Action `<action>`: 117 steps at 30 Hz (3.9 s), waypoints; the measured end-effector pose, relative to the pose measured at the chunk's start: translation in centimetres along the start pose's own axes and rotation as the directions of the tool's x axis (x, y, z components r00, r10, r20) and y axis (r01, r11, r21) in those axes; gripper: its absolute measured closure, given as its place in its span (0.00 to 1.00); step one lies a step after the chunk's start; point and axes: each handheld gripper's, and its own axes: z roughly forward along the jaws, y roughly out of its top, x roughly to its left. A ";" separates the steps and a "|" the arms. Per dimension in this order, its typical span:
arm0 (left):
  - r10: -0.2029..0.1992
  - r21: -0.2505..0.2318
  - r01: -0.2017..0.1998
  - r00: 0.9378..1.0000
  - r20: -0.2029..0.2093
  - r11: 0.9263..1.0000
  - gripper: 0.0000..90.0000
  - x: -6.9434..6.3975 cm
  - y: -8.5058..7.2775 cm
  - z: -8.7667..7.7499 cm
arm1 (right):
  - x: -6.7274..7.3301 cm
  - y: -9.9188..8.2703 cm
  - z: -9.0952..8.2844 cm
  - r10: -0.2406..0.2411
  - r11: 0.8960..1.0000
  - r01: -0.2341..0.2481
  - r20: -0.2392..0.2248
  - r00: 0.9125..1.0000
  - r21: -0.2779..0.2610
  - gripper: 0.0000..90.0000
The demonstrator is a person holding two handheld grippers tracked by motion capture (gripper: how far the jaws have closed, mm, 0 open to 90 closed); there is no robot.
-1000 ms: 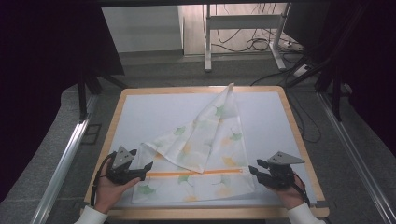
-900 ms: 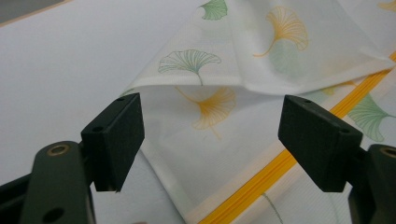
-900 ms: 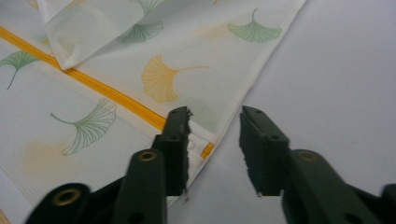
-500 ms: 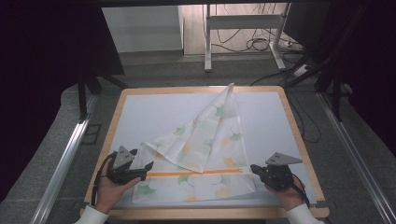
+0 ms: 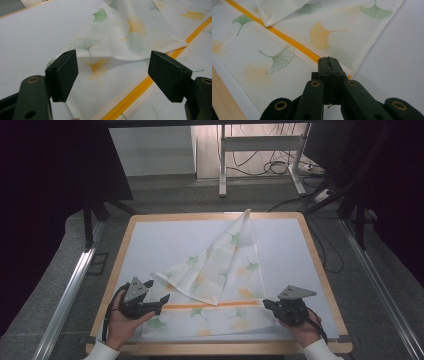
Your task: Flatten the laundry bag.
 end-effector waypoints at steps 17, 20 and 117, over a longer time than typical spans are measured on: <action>0.019 -0.014 -0.018 0.999 0.031 1.000 0.26 -1.5 1.2 1.3 | 1.3 0.3 1.3 -0.031 0.998 0.034 -0.057 0.998 0.044 0.99; 0.015 -0.014 -0.014 0.998 0.057 1.000 0.26 -1.9 1.6 1.6 | 1.5 0.4 1.4 -0.036 0.998 0.039 -0.063 0.997 0.046 0.99; 0.089 0.238 -0.135 0.977 0.195 0.962 0.87 -7.2 4.7 13.4 | 3.3 0.5 4.0 -0.056 0.988 0.075 -0.144 0.988 0.132 0.99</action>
